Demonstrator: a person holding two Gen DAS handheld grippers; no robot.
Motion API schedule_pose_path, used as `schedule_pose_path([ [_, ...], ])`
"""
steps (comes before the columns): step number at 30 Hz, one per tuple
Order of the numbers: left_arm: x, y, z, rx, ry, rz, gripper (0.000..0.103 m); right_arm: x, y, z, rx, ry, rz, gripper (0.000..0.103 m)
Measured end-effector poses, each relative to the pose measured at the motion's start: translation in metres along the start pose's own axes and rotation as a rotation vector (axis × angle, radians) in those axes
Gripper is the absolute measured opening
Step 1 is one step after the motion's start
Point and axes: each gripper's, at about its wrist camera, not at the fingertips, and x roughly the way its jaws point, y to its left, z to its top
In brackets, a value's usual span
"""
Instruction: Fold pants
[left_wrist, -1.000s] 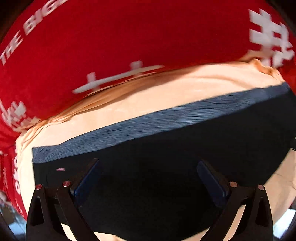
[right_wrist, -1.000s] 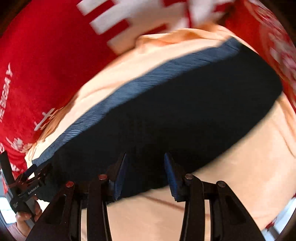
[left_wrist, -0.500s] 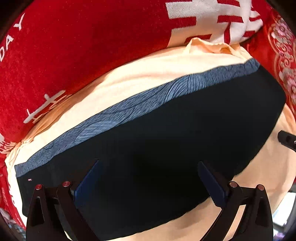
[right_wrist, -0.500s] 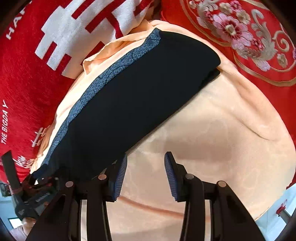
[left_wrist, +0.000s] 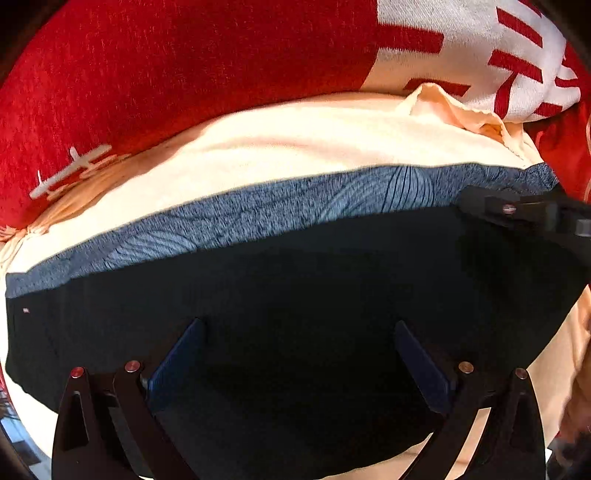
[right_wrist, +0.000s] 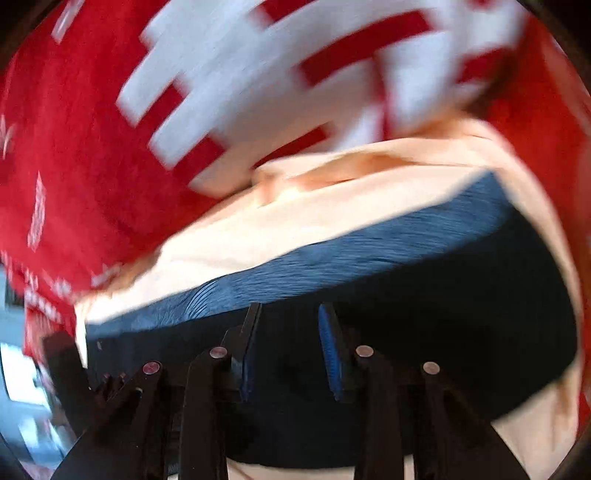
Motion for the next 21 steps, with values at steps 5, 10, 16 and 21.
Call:
schedule_pose_path([
  [5, -0.009, 0.021, 0.041, -0.035, -0.086, 0.047, 0.103, 0.005, -0.018, 0.020, -0.038, -0.047, -0.182, 0.031],
  [10, 0.025, 0.044, 0.076, -0.113, -0.047, 0.151, 0.103, -0.015, -0.074, 0.044, 0.049, -0.107, -0.395, 0.031],
  [16, 0.029, 0.070, 0.083, -0.138, -0.016, 0.148, 0.103, -0.039, -0.080, 0.046, 0.094, -0.133, -0.407, 0.033],
  [21, -0.006, 0.064, 0.061, -0.095, -0.024, 0.086, 0.103, -0.070, -0.072, 0.016, 0.154, -0.124, -0.264, 0.034],
])
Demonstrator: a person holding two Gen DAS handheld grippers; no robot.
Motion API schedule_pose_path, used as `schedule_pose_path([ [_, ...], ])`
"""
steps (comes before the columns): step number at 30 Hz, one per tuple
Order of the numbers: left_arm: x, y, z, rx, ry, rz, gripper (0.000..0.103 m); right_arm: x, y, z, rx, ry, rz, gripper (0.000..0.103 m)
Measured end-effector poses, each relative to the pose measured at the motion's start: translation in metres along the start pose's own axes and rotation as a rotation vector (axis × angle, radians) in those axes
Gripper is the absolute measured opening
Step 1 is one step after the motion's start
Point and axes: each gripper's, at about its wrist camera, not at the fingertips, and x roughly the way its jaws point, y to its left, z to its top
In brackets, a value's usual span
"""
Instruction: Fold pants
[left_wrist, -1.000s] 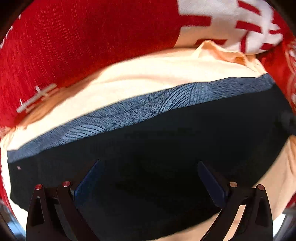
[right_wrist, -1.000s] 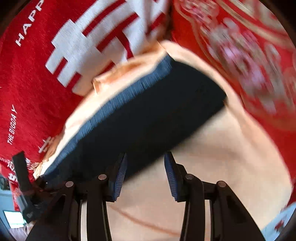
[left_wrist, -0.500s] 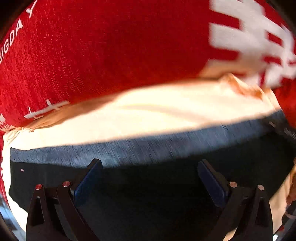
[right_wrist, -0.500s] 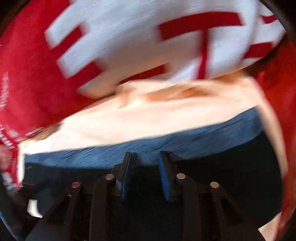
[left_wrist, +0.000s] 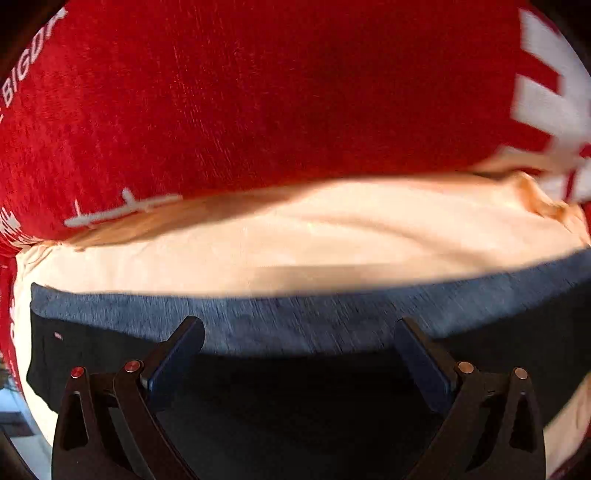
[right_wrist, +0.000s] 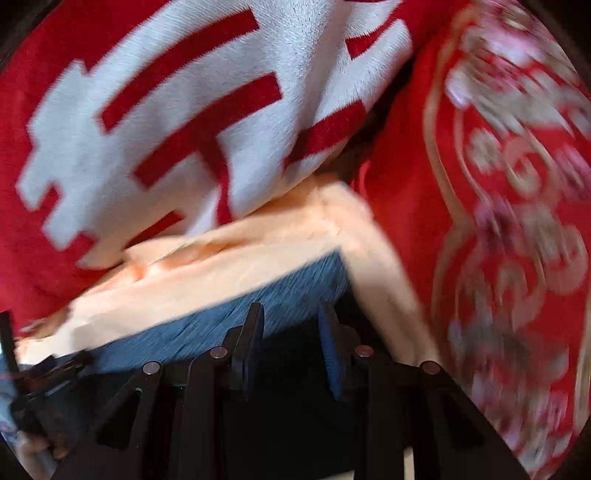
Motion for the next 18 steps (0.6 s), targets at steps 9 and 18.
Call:
schedule_pose_path([
  [9, 0.001, -0.036, -0.063, 0.078, 0.032, -0.026, 0.103, -0.007, -0.004, -0.078, 0.039, 0.039, -0.021, 0.043],
  [18, -0.007, -0.052, -0.067, 0.099, 0.025, -0.011, 0.103, -0.004, -0.005, -0.086, 0.042, 0.061, 0.143, 0.079],
])
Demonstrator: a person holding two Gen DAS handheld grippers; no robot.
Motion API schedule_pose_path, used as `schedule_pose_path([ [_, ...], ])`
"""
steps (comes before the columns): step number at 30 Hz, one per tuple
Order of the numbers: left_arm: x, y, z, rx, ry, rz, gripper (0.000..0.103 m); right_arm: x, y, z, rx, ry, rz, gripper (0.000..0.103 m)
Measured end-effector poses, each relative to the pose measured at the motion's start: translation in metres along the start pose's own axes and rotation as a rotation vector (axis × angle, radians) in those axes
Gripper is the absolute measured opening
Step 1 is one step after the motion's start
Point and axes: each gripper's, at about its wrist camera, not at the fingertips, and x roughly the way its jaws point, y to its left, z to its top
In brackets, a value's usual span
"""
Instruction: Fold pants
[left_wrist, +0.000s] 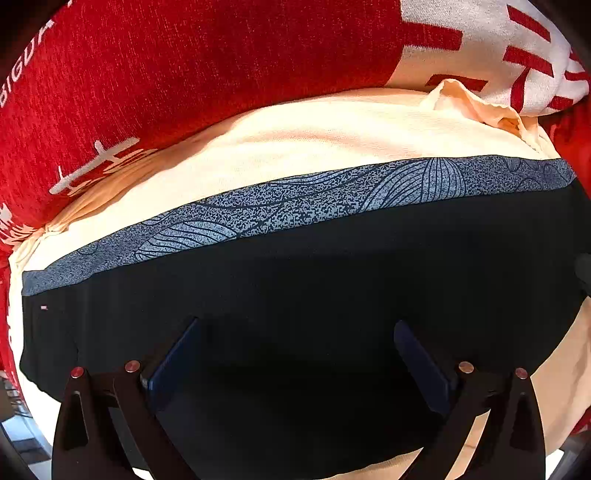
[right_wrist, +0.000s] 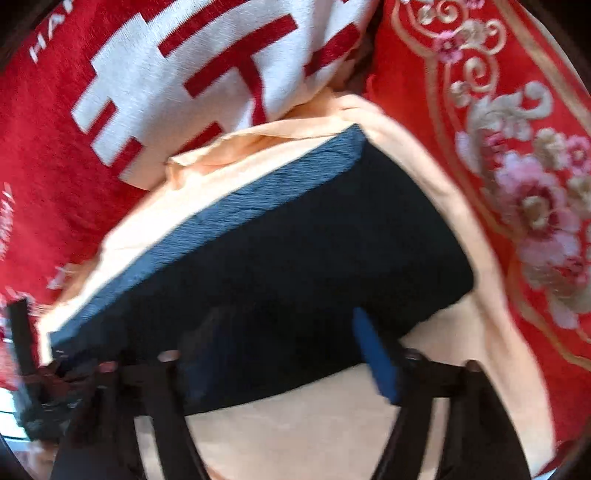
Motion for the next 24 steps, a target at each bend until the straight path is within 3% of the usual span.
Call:
schedule_pose_path([
  [8, -0.002, 0.007, -0.005, -0.001, -0.002, 0.001, 0.103, -0.010, -0.015, 0.003, 0.076, 0.012, -0.003, 0.079],
  [17, 0.001, -0.006, -0.006, 0.014, -0.005, 0.028, 0.103, -0.020, -0.036, -0.021, 0.224, 0.031, 0.151, 0.080],
  [24, 0.004, -0.010, -0.004, 0.026, -0.003, 0.030, 0.103, -0.024, -0.048, -0.032, 0.271, 0.029, 0.197, 0.080],
])
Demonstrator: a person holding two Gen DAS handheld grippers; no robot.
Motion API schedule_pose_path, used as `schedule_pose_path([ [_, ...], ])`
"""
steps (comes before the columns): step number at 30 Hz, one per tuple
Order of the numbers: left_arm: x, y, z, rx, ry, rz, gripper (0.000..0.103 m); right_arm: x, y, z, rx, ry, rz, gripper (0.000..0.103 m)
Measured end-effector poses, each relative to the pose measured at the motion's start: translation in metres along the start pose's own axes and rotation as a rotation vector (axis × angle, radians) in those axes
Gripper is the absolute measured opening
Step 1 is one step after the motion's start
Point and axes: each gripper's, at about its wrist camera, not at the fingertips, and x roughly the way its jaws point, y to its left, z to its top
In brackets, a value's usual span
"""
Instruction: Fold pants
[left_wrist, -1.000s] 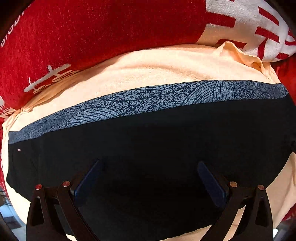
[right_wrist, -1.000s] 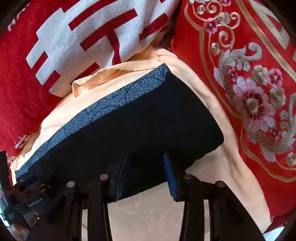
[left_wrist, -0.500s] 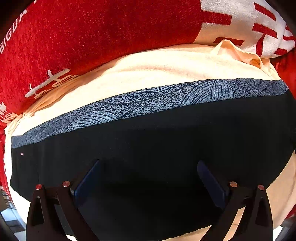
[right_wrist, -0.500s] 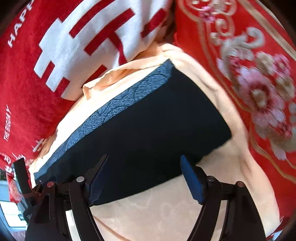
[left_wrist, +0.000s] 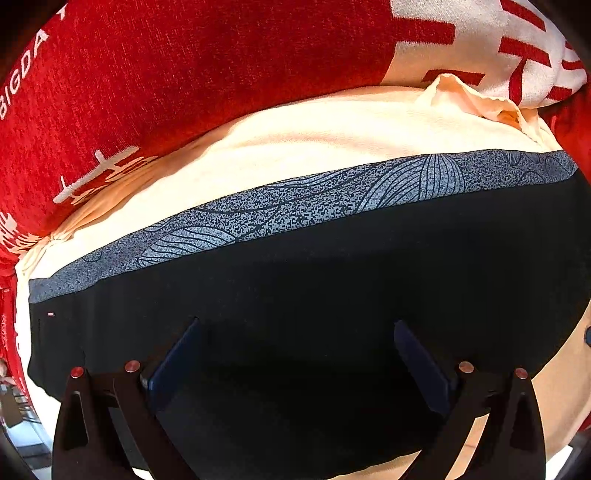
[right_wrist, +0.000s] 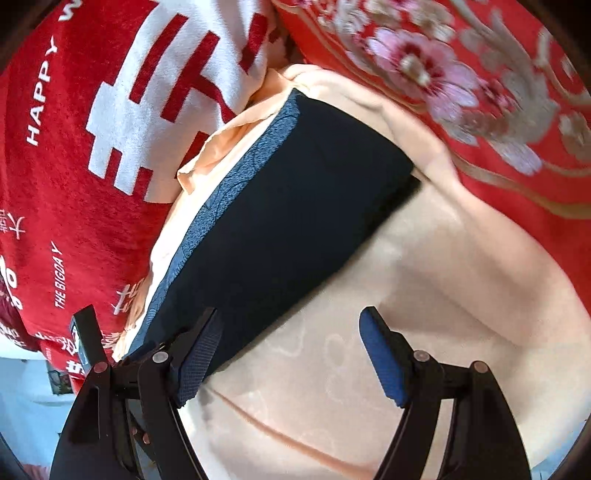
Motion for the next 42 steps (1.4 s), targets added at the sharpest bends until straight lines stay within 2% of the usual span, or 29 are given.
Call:
schedule_pose_path([
  [9, 0.003, -0.002, 0.002, 0.003, 0.008, -0.006, 0.103, 0.004, -0.011, 0.000, 0.123, -0.015, 0.125, 0.079],
  [13, 0.003, -0.003, 0.002, 0.003, 0.008, -0.009, 0.103, 0.007, -0.015, 0.004, 0.152, -0.033, 0.172, 0.067],
  [18, 0.002, -0.002, 0.001, 0.002, 0.004, -0.009, 0.103, 0.016, -0.022, 0.011, 0.220, -0.084, 0.255, 0.066],
  [26, 0.000, 0.004, 0.003, 0.000, -0.002, 0.002, 0.101, 0.034, -0.014, 0.026, 0.240, -0.124, 0.279, 0.066],
  [27, -0.005, 0.004, 0.004, 0.001, -0.018, 0.009, 0.095, 0.034, -0.012, 0.028, 0.242, -0.115, 0.270, 0.064],
  [28, -0.009, 0.005, 0.005, 0.002, -0.025, 0.005, 0.085, 0.036, -0.011, 0.030, 0.251, -0.095, 0.241, 0.042],
  [29, -0.013, 0.005, 0.007, 0.001, -0.027, -0.013, 0.084, 0.037, -0.014, 0.031, 0.263, -0.079, 0.224, 0.017],
  [31, -0.025, 0.004, 0.010, 0.004, -0.056, -0.060, 0.084, 0.035, -0.018, 0.029, 0.290, -0.075, 0.266, 0.016],
  [34, -0.034, -0.013, 0.013, 0.068, -0.102, -0.091, 0.084, 0.024, -0.008, 0.028, 0.248, -0.085, 0.286, 0.015],
  [36, -0.027, -0.028, 0.011, 0.089, -0.080, -0.109, 0.084, 0.015, 0.004, 0.028, 0.206, -0.095, 0.292, 0.015],
  [38, -0.010, -0.044, 0.005, 0.089, -0.022, -0.162, 0.084, 0.007, 0.017, 0.028, 0.161, -0.104, 0.284, 0.015],
  [39, -0.005, -0.050, 0.001, 0.080, -0.029, -0.151, 0.084, 0.005, 0.021, 0.028, 0.145, -0.107, 0.277, 0.015],
  [40, -0.006, -0.052, -0.004, 0.077, -0.081, -0.140, 0.084, 0.003, 0.027, 0.028, 0.128, -0.110, 0.267, 0.015],
  [42, -0.007, -0.052, -0.006, 0.080, -0.098, -0.142, 0.084, 0.004, 0.039, 0.029, 0.083, -0.098, 0.240, 0.015],
])
